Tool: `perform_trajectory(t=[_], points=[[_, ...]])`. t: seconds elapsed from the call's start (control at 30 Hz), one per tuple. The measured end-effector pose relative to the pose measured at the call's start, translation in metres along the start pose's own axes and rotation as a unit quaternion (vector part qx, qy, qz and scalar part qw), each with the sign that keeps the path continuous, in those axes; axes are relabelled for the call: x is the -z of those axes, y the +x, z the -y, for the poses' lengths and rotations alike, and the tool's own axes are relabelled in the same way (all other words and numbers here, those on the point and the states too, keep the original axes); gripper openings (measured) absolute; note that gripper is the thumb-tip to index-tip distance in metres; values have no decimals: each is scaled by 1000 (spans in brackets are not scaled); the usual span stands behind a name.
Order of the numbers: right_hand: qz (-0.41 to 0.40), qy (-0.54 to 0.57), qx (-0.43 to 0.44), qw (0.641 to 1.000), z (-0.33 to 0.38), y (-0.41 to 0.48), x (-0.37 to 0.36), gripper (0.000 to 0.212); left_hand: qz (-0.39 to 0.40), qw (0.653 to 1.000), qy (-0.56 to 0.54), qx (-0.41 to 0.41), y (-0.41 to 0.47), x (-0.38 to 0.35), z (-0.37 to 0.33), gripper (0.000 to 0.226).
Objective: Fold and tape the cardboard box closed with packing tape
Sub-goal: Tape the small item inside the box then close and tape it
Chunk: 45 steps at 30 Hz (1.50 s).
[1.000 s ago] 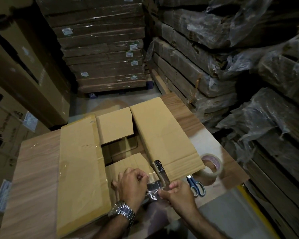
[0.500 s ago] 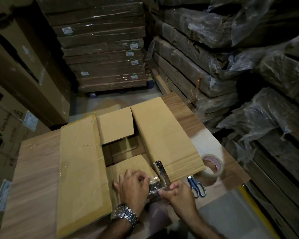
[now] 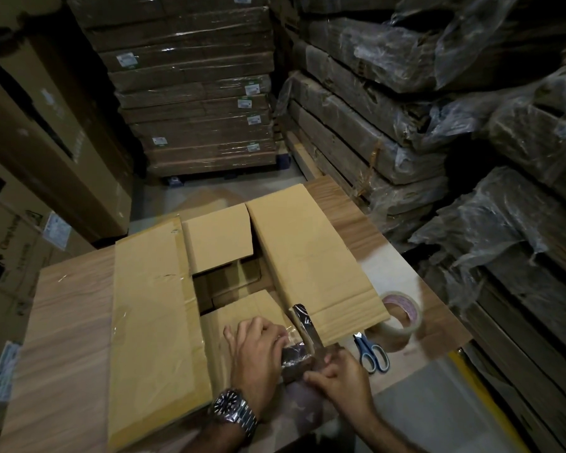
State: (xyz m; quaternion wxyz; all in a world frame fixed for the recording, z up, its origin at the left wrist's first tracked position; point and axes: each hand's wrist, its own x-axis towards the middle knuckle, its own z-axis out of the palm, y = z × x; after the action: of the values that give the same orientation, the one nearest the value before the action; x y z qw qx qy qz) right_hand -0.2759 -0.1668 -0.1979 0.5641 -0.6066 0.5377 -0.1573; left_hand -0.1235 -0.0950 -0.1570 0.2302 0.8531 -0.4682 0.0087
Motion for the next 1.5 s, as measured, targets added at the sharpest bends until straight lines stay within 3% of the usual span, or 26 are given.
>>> perform_trajectory(t=[0.13,0.3,0.4,0.53,0.73,1.07,1.2,1.37,1.5], points=[[33,-24,2,999,-7,-15,13,33,-3,997,16,-70,-7,2,13,31],[27,-64,105,992,6,-33,30,28,6,995,47,-83,-11,6,24,60],[18,-81,189,978,19,-35,32,41,10,996,50,-71,-10,10,22,61],[25,-112,263,958,32,-32,27,13,24,997,57,-55,-8,12,18,50],[5,-140,325,935,42,-23,20,13,39,996,52,-63,-11,8,20,53],[-12,-174,341,924,37,-22,26,24,81,993,49,-77,-13,6,24,58],[-14,-186,350,918,34,-22,26,22,112,990,41,-78,-12,9,23,75],[-26,-192,367,910,33,-23,25,20,93,993,41,-59,-11,12,17,62],[-37,-225,386,894,35,-22,26,19,100,991,58,-60,-11,11,19,67]])
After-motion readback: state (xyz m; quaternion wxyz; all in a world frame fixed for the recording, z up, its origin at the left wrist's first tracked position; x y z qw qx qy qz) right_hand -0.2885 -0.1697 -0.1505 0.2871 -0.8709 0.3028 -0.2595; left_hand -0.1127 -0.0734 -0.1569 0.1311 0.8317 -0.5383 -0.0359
